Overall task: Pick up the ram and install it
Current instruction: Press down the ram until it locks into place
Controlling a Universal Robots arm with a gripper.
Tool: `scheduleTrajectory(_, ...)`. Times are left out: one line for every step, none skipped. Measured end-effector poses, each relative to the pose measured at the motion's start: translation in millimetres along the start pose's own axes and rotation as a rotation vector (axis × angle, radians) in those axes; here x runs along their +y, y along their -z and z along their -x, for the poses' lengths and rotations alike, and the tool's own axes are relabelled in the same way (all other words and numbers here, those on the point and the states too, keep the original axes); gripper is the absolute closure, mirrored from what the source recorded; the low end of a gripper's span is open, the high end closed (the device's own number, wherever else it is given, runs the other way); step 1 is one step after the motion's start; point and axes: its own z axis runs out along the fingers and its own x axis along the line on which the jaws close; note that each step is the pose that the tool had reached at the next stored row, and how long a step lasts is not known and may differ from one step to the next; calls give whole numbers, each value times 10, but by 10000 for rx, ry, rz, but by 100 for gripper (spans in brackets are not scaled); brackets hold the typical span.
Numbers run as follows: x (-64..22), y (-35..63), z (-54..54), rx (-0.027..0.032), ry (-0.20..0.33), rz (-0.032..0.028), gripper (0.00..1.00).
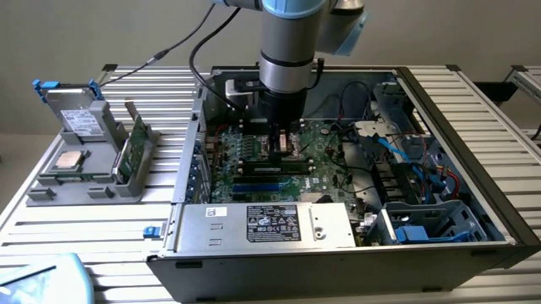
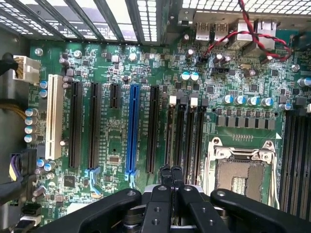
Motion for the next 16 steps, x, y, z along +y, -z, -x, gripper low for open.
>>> scheduleTrajectory(-1,-13,0,0,0,0,89)
scheduleTrajectory(-1,-26,1,-1,0,0,89)
scheduleTrajectory(-2,-40,1,0,0,0,89)
scheduleTrajectory(-2,-51,2,0,-1,0,89)
scheduleTrajectory(-2,-59,6,0,-2,1,89)
scheduleTrajectory(-1,-61,10,3,-3,2,89)
scheduleTrajectory(-1,-62,11,3,-1,2,89)
scheduleTrajectory(0,-62,14,3,0,0,89)
scheduleTrajectory(2,-63,16,1,-1,0,89)
scheduleTrajectory(5,-66,18,2,-1,-1,89)
scheduleTrajectory(8,-71,20,4,-1,-3,89)
scheduleTrajectory(12,-77,22,7,-1,-4,89)
scheduleTrajectory(15,-81,24,7,0,-5,89)
scheduleTrajectory(18,-84,25,7,-1,-5,89)
scheduleTrajectory(19,-86,24,7,0,-6,89)
scheduleTrajectory(20,-88,25,5,0,-7,89)
